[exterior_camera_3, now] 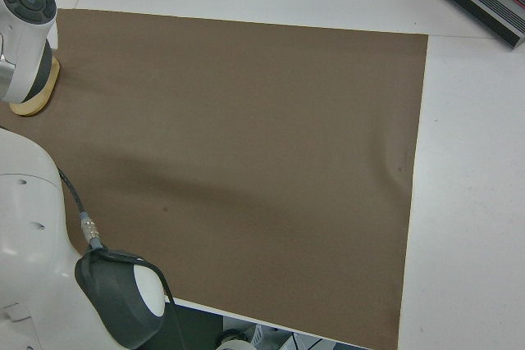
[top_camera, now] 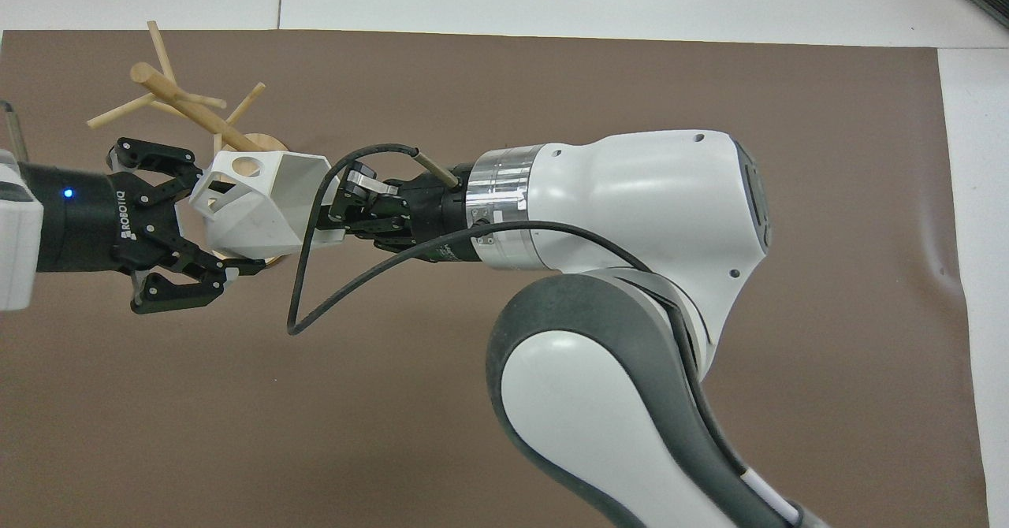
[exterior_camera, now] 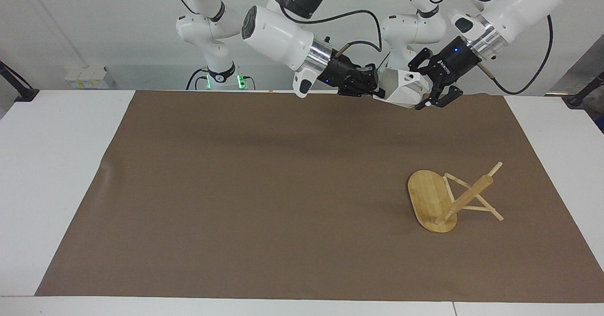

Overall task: Hang cup on rack
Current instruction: 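Close the left gripper on the cup beside the right gripper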

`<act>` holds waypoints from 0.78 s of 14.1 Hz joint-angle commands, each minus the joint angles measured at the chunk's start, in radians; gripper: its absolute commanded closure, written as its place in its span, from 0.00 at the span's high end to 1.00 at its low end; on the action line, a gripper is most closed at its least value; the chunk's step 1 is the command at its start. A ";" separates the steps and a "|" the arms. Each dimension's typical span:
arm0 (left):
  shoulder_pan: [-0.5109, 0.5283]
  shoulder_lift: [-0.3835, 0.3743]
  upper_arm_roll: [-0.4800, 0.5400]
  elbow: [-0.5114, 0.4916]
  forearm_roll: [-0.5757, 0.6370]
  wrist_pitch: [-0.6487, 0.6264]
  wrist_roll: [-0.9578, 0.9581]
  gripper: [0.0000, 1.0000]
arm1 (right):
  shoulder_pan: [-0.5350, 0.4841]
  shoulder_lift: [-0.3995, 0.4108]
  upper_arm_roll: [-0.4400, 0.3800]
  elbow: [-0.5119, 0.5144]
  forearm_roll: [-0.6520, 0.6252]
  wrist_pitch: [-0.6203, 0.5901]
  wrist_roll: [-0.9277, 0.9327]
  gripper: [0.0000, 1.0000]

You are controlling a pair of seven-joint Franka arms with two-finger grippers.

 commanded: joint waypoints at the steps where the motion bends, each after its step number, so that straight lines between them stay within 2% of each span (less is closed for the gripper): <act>1: -0.008 -0.037 0.006 -0.025 -0.016 0.005 -0.108 0.00 | 0.000 0.004 0.003 -0.001 0.007 0.028 0.008 0.00; 11: -0.014 -0.038 0.005 -0.023 -0.013 0.007 -0.131 0.00 | 0.001 0.004 0.003 -0.002 0.007 0.031 0.002 0.00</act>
